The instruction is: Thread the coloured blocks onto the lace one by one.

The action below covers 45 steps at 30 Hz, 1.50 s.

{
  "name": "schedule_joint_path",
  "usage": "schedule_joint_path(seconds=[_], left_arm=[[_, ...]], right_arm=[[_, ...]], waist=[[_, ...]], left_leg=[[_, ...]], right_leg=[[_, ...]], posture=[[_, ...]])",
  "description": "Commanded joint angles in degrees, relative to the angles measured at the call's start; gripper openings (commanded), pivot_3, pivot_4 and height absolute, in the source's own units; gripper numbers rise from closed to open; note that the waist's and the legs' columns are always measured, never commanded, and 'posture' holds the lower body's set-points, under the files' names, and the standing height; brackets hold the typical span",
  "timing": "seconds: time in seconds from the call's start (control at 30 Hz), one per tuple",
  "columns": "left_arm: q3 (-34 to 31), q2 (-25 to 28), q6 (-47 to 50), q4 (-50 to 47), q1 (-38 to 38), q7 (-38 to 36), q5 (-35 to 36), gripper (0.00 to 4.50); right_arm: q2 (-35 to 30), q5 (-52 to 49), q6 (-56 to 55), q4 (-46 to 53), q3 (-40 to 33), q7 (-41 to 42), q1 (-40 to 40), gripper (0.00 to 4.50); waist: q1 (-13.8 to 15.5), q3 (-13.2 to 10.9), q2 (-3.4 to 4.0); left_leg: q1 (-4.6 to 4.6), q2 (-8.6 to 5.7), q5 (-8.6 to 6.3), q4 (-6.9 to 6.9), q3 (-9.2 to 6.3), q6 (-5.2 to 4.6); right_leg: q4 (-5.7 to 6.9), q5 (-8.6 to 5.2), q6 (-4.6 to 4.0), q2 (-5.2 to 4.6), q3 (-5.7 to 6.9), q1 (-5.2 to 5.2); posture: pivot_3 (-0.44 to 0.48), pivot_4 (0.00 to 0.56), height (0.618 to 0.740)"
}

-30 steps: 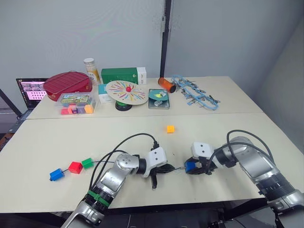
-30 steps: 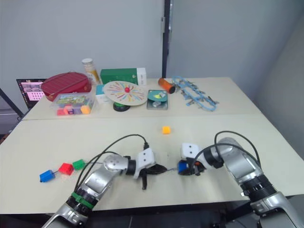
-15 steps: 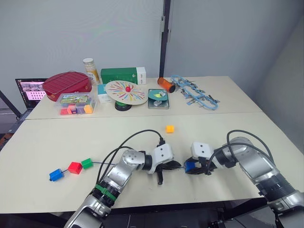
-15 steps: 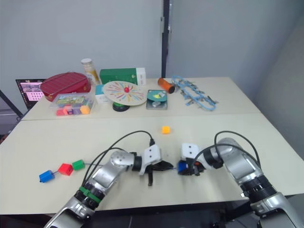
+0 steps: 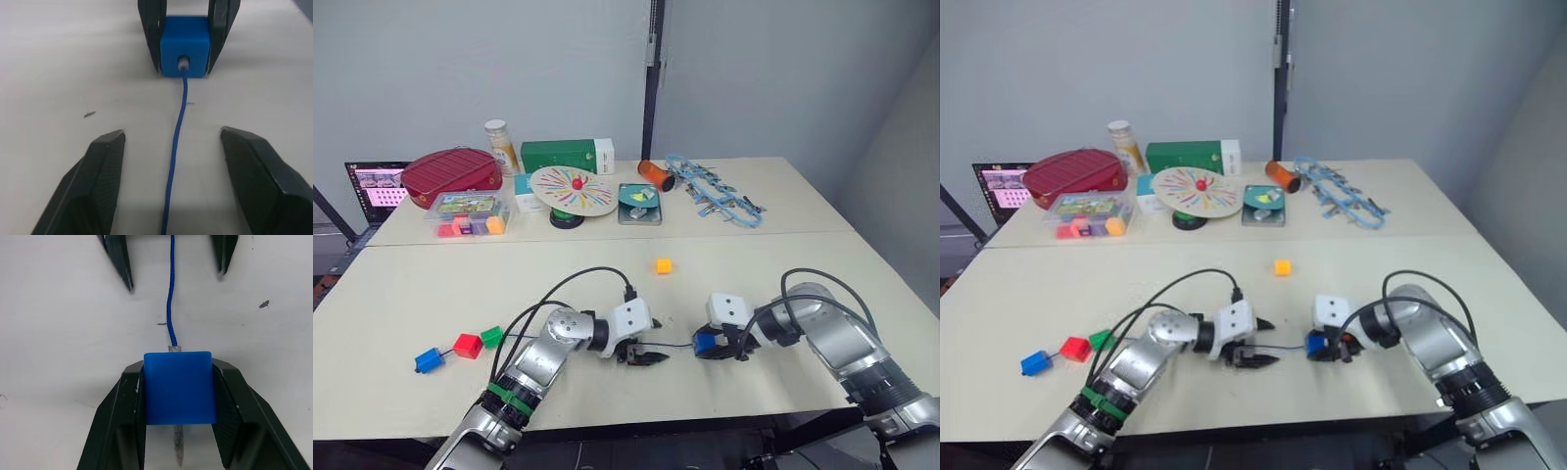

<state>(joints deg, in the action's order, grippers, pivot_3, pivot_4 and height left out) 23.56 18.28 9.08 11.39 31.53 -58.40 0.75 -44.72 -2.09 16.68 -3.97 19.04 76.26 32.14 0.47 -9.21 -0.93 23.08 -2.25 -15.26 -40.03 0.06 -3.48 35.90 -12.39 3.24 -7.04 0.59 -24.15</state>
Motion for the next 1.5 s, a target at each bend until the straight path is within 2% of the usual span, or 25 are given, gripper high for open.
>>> schedule_joint_path(seconds=[0.03, 0.1, 0.33, 0.53, 0.83, 0.97, 1.03, 1.1, 1.33, 1.4, 1.5], left_arm=[[1.0, -1.0, -1.2, 2.0, 1.8, -0.9, -0.6, 2.88], [1.2, -1.3, -1.2, 2.6, 2.3, -1.6, -0.7, 2.34], [2.0, -2.5, 0.0, 3.2, 3.1, -2.0, -1.5, 0.00], [1.9, -4.0, -0.6, 2.9, 2.9, -0.7, -1.7, 0.00], [3.1, -9.8, -0.5, 4.6, 4.4, 2.3, -2.6, 0.00], [0.3, -10.7, 2.4, 3.4, 4.3, 2.9, -0.1, 0.00], [0.3, -10.1, 2.8, 2.8, 4.2, 1.9, -0.1, 0.59], [0.1, -9.4, 2.4, 2.6, 4.1, 1.3, 0.0, 1.18], [-0.1, -10.4, -1.5, 5.3, 4.5, 0.6, 0.9, 3.49], [0.7, -10.7, -3.9, 7.1, 4.9, 0.0, 0.3, 4.13], [2.0, -12.9, -7.4, 10.5, 6.1, -2.1, 0.3, 4.13]], right_arm=[[0.7, 0.5, -0.3, 0.4, 0.4, -0.5, -0.4, 1.19], [0.8, 0.6, -0.1, 0.5, 0.3, -0.6, -0.4, 1.19], [0.8, 0.8, 0.3, 1.2, 0.0, -1.1, -1.1, 1.19], [0.8, 0.9, 1.3, 2.7, -0.1, -1.4, -1.8, 1.19], [1.3, 0.7, 2.7, 4.4, 0.3, -1.4, -1.8, 1.19], [1.4, 0.6, 3.8, 3.9, 0.0, -1.6, -1.9, 1.19], [1.6, 0.0, 5.2, 3.8, -0.6, -1.8, -1.7, 1.19], [0.6, 1.1, 4.5, 4.7, -0.7, -1.9, -1.2, 2.27], [-4.8, -1.7, 8.8, 10.6, -5.4, -0.5, -1.6, 4.50], [-6.7, -1.6, 8.2, 10.9, -6.5, -0.9, -1.7, 4.50], [-12.5, -4.6, 12.0, 14.4, -9.9, 1.6, -4.7, 4.50]], waist=[[0.0, 0.0, -0.01], [0.0, 0.0, -0.01], [0.0, 0.0, -0.03], [0.0, 0.0, -0.03], [-0.1, 0.0, -0.04], [0.0, 0.0, -0.04], [-0.1, 0.0, -0.04], [-0.1, 0.0, -0.04], [0.5, 0.0, -0.03], [0.6, 0.0, -0.03], [0.9, 0.0, -0.03]], left_leg=[[-0.01, -0.01, 0.00, -0.01, 0.01, 0.00], [-0.01, -0.01, 0.00, -0.04, 0.01, 0.00], [-0.02, 0.01, 0.00, -0.06, 0.01, 0.00], [-0.01, 0.02, 0.00, -0.05, 0.01, 0.00], [-0.01, 0.03, 0.00, -0.04, 0.02, 0.00], [0.00, 0.02, 0.00, -0.06, 0.01, -0.01], [0.00, 0.03, 0.00, -0.05, 0.01, 0.00], [0.00, 0.03, 0.00, -0.05, 0.01, 0.00], [0.20, -0.06, -0.01, -0.07, -0.03, -0.02], [0.20, -0.09, -0.04, -0.10, -0.03, -0.08], [0.23, -0.13, -0.07, -0.12, -0.03, -0.11]], right_leg=[[0.00, 0.00, 0.00, 0.00, -0.01, 0.02], [0.00, 0.00, 0.00, 0.00, -0.01, 0.04], [0.01, 0.00, 0.00, 0.01, -0.01, 0.06], [0.03, 0.00, 0.00, 0.02, -0.02, 0.04], [0.03, 0.00, 0.00, 0.03, -0.02, 0.03], [0.01, 0.00, 0.00, 0.02, -0.02, 0.03], [0.02, 0.00, 0.00, 0.03, -0.02, 0.03], [0.02, 0.00, 0.00, 0.03, -0.02, 0.01], [0.02, 0.00, 0.01, -0.06, 0.01, -0.13], [-0.01, 0.01, 0.02, -0.12, 0.02, -0.12], [-0.06, 0.02, 0.04, -0.16, 0.04, -0.12]], posture=[[0.000, 0.150, 0.740], [0.000, 0.150, 0.740], [0.000, 0.150, 0.740], [0.000, 0.150, 0.740], [0.000, 0.150, 0.740], [0.000, 0.150, 0.740], [0.000, 0.150, 0.740], [0.000, 0.150, 0.740], [0.000, 0.150, 0.740], [0.000, 0.150, 0.740], [0.000, 0.150, 0.740]])
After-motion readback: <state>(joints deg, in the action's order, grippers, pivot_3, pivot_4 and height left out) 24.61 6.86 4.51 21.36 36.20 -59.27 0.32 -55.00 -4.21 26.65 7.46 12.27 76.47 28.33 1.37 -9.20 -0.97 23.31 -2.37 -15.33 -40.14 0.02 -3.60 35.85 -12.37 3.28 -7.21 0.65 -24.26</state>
